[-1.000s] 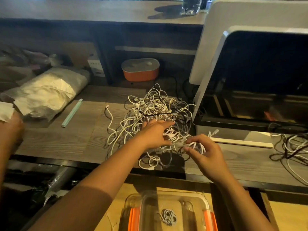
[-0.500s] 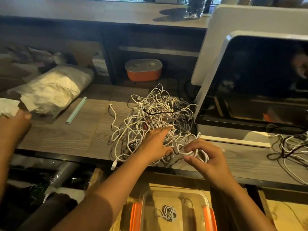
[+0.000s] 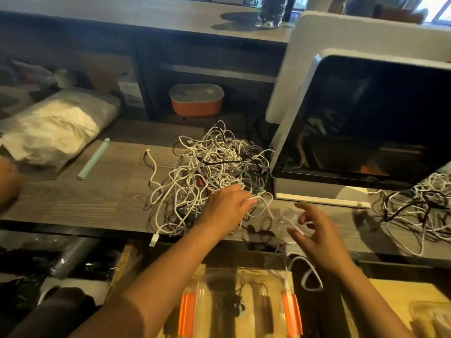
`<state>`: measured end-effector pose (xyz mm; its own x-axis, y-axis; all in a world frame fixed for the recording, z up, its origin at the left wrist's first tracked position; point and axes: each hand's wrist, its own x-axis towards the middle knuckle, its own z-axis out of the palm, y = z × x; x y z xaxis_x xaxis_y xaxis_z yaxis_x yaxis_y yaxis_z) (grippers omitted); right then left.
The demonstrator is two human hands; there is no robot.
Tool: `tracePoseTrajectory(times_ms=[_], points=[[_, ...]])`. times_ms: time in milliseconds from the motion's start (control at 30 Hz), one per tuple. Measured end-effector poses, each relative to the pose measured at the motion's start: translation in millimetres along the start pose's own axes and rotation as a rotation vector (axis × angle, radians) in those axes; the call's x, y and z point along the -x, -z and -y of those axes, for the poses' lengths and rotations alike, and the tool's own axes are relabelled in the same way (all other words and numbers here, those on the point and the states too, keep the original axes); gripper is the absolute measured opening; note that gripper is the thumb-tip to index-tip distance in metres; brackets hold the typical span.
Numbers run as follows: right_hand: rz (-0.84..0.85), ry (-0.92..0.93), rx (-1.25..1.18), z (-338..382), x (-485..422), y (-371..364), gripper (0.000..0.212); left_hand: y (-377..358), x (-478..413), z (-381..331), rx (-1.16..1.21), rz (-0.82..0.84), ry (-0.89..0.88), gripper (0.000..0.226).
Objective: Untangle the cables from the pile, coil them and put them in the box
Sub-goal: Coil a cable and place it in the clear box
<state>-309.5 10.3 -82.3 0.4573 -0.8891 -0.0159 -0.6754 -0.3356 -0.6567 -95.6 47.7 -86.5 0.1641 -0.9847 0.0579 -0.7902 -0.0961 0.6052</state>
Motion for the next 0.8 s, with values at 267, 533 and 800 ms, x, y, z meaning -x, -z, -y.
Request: tracePoseTrajectory(times_ms=[267, 533, 800], points=[[0.205, -0.046, 0.067, 23, -2, -23, 0.096, 4, 18, -42, 0.217, -0.114, -0.021, 0.016], [-0.043, -0.097, 0.038, 36, -7, -24, 0.013, 23, 20, -31, 0.321, 0.199, 0.213, 0.030], [0.316, -0.085, 0.306, 47, -10, -26, 0.014, 23, 45, -19, 1.429, 0.464, 0.201, 0.034]])
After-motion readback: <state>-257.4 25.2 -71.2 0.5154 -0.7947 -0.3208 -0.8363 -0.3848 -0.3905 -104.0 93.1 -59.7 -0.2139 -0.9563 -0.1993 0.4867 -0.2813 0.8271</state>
